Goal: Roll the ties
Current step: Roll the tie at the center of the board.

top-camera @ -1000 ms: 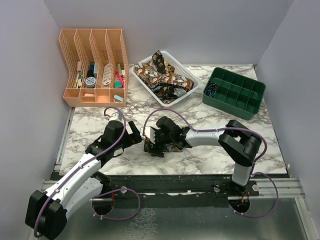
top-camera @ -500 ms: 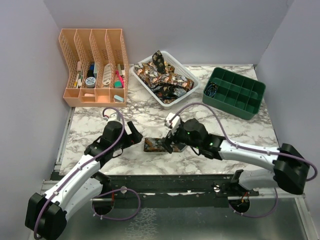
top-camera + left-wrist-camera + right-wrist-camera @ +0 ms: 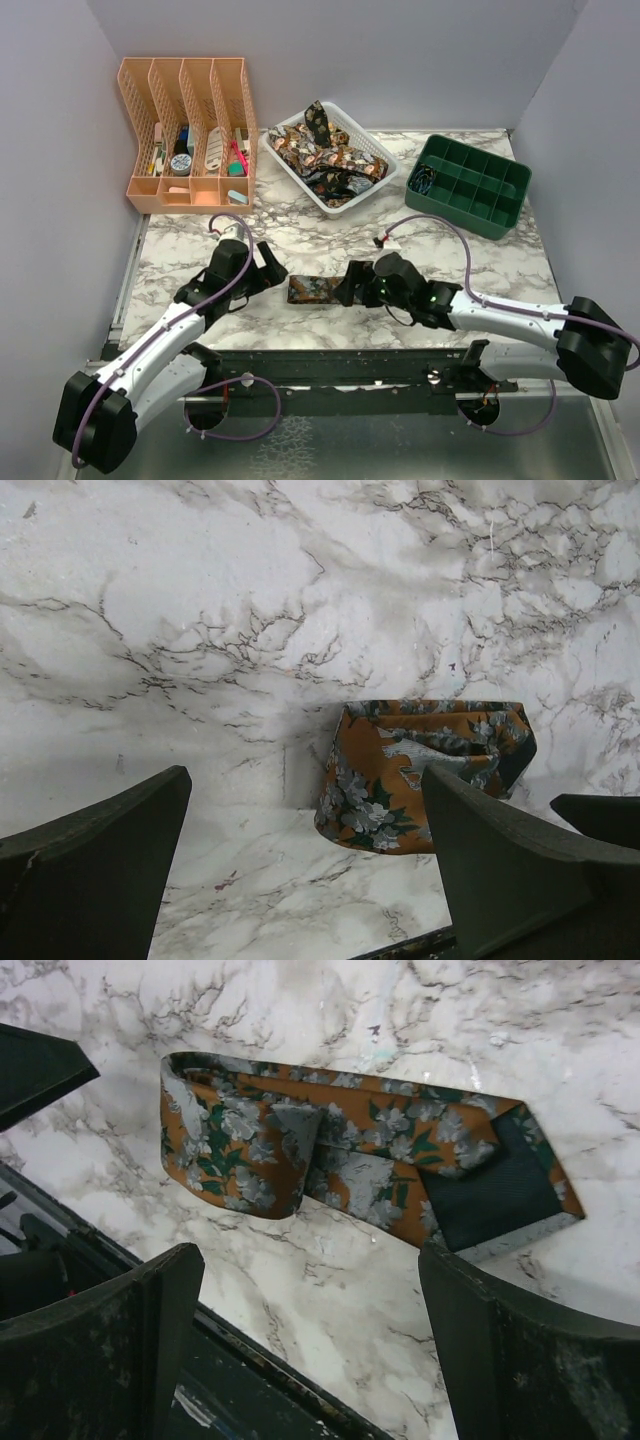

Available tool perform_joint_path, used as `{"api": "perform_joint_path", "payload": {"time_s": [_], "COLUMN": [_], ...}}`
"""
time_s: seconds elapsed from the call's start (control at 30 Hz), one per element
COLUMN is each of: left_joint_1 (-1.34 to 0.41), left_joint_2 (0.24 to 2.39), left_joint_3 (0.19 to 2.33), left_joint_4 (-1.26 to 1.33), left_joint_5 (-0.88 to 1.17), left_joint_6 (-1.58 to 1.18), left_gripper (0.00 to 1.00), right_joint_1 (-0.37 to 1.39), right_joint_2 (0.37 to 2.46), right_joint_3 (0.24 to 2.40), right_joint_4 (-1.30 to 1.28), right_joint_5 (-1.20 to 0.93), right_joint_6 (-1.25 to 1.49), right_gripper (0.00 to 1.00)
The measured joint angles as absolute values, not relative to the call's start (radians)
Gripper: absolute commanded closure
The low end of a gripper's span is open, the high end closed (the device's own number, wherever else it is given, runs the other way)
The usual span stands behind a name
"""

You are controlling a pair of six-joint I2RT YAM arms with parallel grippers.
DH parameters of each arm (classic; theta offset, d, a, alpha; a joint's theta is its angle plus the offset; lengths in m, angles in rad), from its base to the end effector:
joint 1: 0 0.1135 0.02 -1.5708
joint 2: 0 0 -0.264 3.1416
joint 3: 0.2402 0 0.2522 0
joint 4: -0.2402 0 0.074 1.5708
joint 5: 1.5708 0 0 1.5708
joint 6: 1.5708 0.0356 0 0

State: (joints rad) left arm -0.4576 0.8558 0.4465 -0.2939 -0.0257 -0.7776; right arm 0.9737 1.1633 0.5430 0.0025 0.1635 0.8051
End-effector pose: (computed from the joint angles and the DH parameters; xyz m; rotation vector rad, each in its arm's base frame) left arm 0.1611 -0.0783 0.1995 -0.3883 2.3186 -0.6060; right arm 0.1389 0.1940 0.1991 -0.0967 2.3004 0.8035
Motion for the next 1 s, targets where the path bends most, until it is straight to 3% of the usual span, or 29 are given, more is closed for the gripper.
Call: {"api": "perform_joint_path", "payload": {"time_s": [0.37,0.73,1.0], "left_joint_1": [-0.458,-0.458,-0.458], "left_joint_2": [0.895,0.890,0.937], "left_joint_3": [0.450,0.450,0.450], "left_joint_4": [-0.300,-0.316,-0.262], "left_joint_5": [0.048,0.102,0.187], "left_joint_6": [-0.751,-0.718,-0.693], "left_gripper": [0.01,0.01,0.01], "right_joint_1": [0.974,0.973,0.962], "right_joint_2": [1.427,1.503,1.505], "right_joint_3": [0.730,0.770,0.782], "right_joint_4": [-0.032,-0.059,-0.072], "right_joint_5": [0.135,0.119,0.121], "right_joint_6": [0.852,0.835,0.809], "right_gripper": [0.18,0.34,0.35]}}
